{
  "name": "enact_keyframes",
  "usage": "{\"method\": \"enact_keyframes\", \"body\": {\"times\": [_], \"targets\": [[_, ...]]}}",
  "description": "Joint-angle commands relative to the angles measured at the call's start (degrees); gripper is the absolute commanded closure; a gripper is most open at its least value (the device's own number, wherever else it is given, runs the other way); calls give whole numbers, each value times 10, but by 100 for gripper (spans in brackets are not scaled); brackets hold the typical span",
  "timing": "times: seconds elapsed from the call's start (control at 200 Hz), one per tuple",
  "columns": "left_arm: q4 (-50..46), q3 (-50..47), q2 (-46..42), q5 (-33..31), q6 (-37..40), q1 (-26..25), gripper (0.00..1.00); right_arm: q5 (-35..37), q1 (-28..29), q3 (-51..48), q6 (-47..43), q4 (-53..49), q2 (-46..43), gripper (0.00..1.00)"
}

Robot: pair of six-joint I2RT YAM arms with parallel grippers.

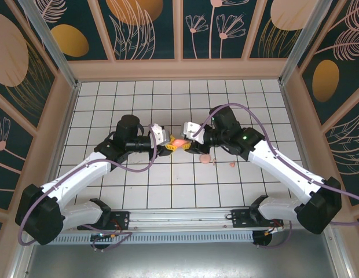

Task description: Insert the wireless bluetooth earbuds into the charging case

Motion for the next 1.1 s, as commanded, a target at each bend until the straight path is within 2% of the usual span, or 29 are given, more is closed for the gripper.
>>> {"method": "enact_keyframes", "body": {"times": [0.0,0.37,0.556,0.641,0.736,0.796,0.866,0.986,1.096], "targets": [[7,0,-3,15,10,-1,78,-13,-20,-11,15,38,-23,60],[46,-17,-14,37,-5,0,78,18,-30,-20,44,56,-21,60],[152,-67,-19,36,-52,-1,79,-34,-50,-29,76,76,-46,59],[228,-101,-17,27,-94,0,80,-63,-71,-37,113,92,-65,56],[320,-142,-10,0,-137,2,81,-59,-90,-47,178,106,-83,56],[366,-165,-1,-11,-161,7,82,-37,-90,-52,231,105,-90,56],[411,-185,14,-17,-186,11,82,20,-110,-57,314,96,-91,57],[442,-198,38,-22,-209,12,82,109,-117,-54,445,41,-71,58],[465,-206,53,-19,-226,13,82,169,-123,-44,527,-33,-38,60]]}}
